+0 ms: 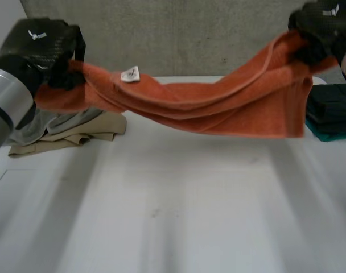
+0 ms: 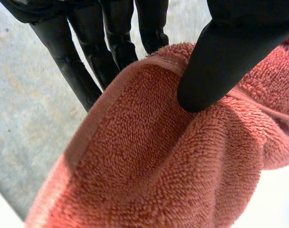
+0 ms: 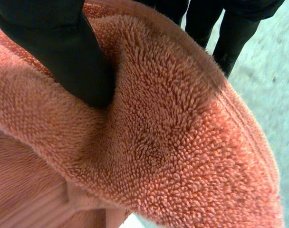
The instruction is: Fold the laundry.
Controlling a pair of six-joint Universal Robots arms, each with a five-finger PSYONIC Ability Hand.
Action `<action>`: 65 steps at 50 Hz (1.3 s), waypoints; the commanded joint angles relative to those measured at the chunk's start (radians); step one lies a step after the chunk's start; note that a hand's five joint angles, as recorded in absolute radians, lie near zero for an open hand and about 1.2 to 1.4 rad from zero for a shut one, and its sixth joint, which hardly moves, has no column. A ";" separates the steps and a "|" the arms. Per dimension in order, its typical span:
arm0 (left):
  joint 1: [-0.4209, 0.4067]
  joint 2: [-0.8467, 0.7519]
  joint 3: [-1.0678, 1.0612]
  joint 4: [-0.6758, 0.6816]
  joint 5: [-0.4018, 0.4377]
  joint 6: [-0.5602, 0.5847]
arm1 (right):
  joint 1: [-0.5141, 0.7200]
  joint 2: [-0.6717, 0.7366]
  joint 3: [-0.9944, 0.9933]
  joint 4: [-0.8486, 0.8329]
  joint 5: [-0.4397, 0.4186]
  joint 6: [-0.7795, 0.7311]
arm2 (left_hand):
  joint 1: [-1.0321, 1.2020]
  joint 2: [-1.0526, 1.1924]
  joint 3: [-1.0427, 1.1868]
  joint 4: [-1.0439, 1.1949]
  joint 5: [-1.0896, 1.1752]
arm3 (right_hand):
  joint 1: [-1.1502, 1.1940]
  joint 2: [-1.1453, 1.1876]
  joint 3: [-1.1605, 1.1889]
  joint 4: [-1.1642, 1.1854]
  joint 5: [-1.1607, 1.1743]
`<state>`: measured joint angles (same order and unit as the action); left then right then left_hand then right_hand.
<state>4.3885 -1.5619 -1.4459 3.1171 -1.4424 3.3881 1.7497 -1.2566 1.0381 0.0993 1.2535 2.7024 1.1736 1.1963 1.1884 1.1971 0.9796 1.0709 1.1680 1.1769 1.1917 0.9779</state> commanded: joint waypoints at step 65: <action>-0.317 -0.060 0.502 -0.333 -0.107 -0.112 | 0.343 0.424 0.231 -0.125 0.218 0.714 | 0.223 0.200 0.208 0.199 0.242 | -0.196 -0.293 -0.302 -0.317 -0.278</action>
<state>4.0800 -1.6334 -0.9614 2.7875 -1.5377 3.2761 2.0590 -0.8633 1.2962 -0.0317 1.4566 3.3758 1.1736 1.1982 1.1936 1.1989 0.9796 0.4811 0.4738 0.4716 0.4670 0.3027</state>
